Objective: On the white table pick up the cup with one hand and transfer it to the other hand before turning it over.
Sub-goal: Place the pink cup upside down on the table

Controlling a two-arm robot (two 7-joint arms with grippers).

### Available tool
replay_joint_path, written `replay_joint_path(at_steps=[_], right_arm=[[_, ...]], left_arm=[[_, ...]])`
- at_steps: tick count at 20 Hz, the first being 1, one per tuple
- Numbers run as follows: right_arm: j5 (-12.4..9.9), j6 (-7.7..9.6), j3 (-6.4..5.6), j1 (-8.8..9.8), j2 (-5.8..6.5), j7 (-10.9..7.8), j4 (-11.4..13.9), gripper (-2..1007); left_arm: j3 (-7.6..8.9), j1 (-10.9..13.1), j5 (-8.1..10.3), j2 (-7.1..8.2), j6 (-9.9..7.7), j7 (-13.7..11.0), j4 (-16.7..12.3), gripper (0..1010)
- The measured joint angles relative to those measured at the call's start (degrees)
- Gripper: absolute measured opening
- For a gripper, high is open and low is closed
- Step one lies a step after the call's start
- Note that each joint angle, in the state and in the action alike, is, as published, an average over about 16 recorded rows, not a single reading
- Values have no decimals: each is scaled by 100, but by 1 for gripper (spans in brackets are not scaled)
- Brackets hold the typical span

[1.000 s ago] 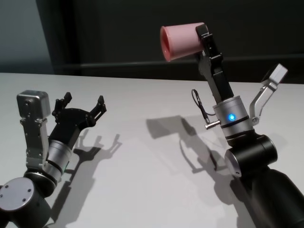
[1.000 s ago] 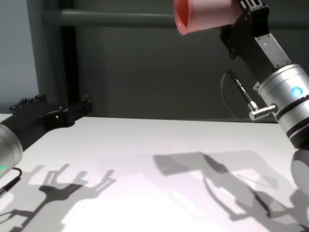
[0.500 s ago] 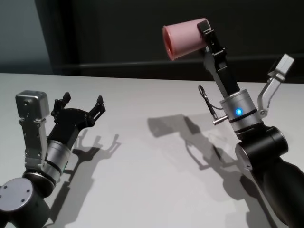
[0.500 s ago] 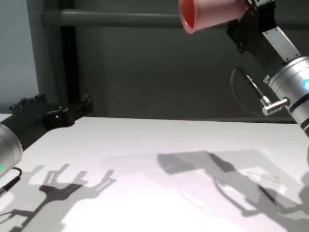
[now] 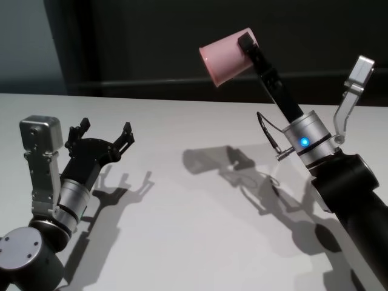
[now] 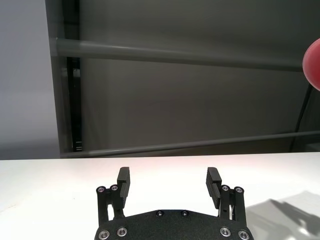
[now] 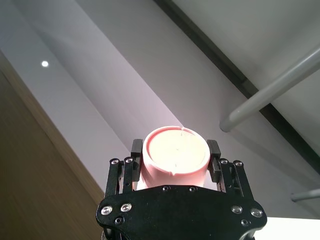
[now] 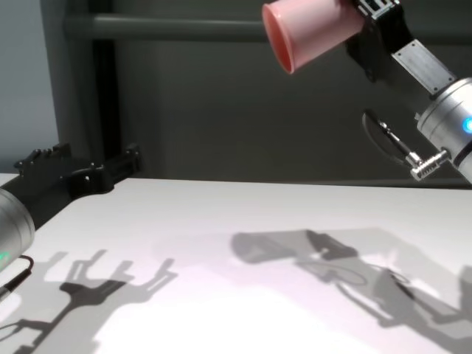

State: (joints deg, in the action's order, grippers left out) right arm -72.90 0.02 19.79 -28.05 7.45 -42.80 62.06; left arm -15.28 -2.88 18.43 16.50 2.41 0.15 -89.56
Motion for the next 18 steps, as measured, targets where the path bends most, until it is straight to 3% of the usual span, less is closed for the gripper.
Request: replay_joint_path(at_steps=[8, 18], right_arm=[[708, -419, 344, 5, 259, 407, 196, 737], [1686, -868, 634, 53, 413, 943, 413, 737]], left_arm=[[0, 0, 0, 0, 0, 0, 0, 1003], [0, 0, 0, 0, 0, 0, 1, 1003]])
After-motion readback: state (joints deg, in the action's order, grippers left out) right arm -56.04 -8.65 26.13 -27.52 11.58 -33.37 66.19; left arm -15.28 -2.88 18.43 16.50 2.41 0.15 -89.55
